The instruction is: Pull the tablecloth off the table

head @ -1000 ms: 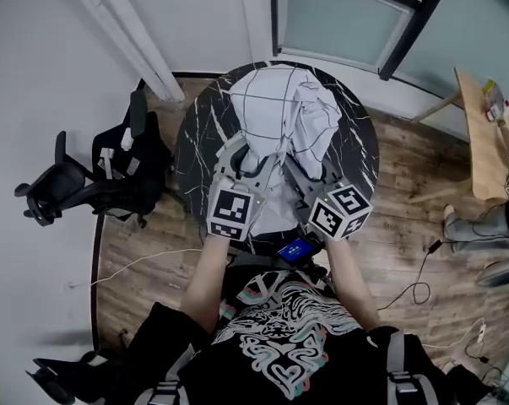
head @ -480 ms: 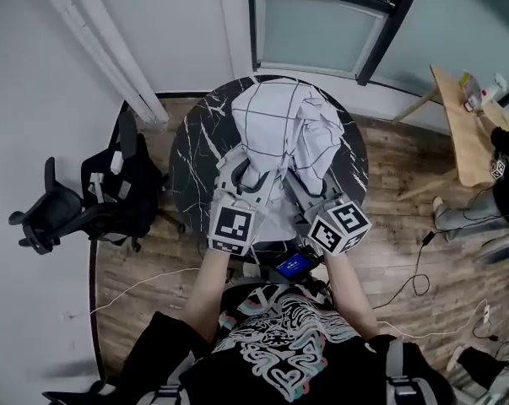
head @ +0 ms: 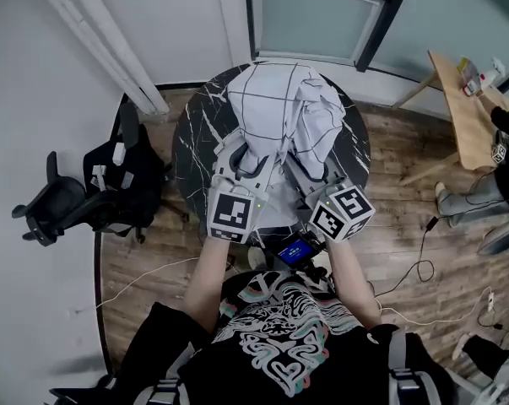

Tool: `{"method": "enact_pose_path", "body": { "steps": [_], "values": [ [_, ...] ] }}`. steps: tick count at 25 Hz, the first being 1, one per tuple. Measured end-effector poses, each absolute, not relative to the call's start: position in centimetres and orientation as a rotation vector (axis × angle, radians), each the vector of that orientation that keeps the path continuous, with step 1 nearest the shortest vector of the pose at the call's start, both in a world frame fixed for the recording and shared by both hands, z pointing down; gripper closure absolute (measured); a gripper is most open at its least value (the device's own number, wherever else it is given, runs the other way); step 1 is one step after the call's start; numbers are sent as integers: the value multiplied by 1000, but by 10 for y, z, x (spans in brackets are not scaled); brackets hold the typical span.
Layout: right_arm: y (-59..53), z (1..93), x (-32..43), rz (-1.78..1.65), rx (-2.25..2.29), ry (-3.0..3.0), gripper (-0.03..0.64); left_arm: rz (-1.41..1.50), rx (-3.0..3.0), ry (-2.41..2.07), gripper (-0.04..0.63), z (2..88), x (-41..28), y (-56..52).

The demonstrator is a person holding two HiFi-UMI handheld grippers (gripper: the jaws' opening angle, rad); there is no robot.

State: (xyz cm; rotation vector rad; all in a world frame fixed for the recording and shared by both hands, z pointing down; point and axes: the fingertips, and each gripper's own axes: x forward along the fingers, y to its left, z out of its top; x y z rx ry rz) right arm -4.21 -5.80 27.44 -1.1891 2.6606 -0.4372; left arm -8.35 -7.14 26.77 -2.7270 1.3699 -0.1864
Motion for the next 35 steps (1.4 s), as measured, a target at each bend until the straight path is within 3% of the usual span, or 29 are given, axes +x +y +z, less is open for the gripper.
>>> {"method": "enact_pose_path", "body": {
  "steps": [35],
  "values": [
    [-79,264,-22,-462,-1208,2588,495,-188,-2688,1322,451,256,-63,-92]
  ]
}}
